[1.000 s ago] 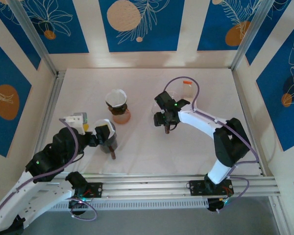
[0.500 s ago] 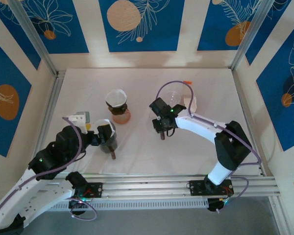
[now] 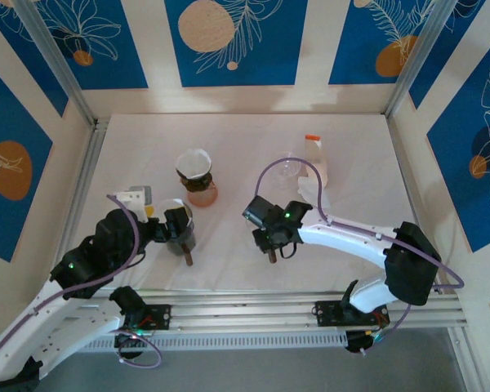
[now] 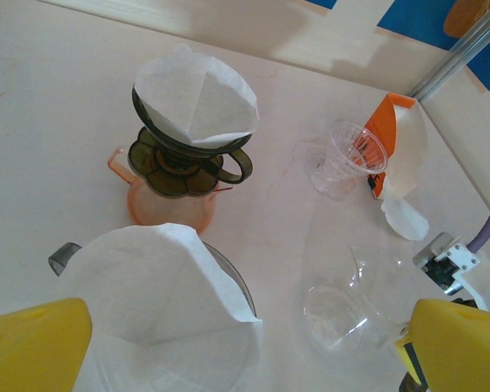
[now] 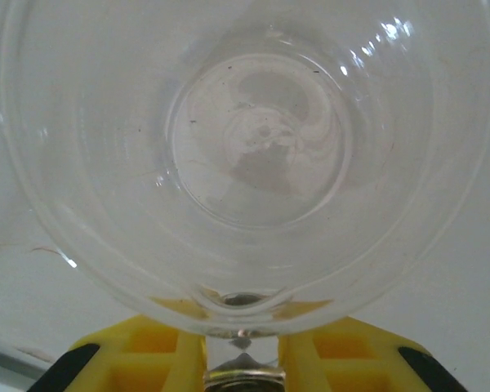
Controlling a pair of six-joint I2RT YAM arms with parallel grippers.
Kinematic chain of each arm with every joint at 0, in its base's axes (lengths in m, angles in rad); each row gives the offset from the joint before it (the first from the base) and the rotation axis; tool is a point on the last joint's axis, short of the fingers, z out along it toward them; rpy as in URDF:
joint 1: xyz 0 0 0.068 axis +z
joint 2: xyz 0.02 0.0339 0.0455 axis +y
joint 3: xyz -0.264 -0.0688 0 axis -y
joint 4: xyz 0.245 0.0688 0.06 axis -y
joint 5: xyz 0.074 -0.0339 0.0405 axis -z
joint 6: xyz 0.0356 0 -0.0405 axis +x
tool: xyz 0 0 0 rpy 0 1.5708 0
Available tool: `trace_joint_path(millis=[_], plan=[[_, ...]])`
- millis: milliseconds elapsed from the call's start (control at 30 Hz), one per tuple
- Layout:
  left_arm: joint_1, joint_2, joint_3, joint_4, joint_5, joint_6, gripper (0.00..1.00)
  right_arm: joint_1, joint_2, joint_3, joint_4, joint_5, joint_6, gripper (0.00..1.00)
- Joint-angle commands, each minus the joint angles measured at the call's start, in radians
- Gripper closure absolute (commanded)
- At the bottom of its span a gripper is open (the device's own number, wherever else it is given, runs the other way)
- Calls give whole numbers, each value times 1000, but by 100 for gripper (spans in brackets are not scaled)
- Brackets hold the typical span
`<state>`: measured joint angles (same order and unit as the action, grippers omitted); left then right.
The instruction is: Place the coffee filter in the dripper
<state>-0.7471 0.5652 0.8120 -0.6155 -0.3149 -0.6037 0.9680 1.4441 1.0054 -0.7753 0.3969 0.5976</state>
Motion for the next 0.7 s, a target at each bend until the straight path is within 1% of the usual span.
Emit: trace_joint_path(millis=[0,100,167,267,333,400,467,533,667], plan=[[8,-5,-13,23,16,-11,0,18,-15,0,-14,15,62,65],[9,-6,-13,17,16,-12,0,16,-48,22,-35,36,65,47],[9,-11,-13,14,17,-13,0,6,-78,47,-55,53,58,41],[9,-20,-16,13,17,-16,0,-43,-127,93,-76,70,37,38],[9,-24,-20,13,15,-19,0,-123,-143,127,-70,62,17,37],[9,-28,-23,17,11,-22,0,-246,-125,169,-52,20,4,37],[9,-30,-25,20,13,-25,0,-355,-91,196,-10,-19,-1,37],[9,-30,-25,19,15,-27,0,-442,-37,230,34,-56,-10,37],[9,-30,-22,7,17,-32,0,-563,108,315,68,-57,-13,40]])
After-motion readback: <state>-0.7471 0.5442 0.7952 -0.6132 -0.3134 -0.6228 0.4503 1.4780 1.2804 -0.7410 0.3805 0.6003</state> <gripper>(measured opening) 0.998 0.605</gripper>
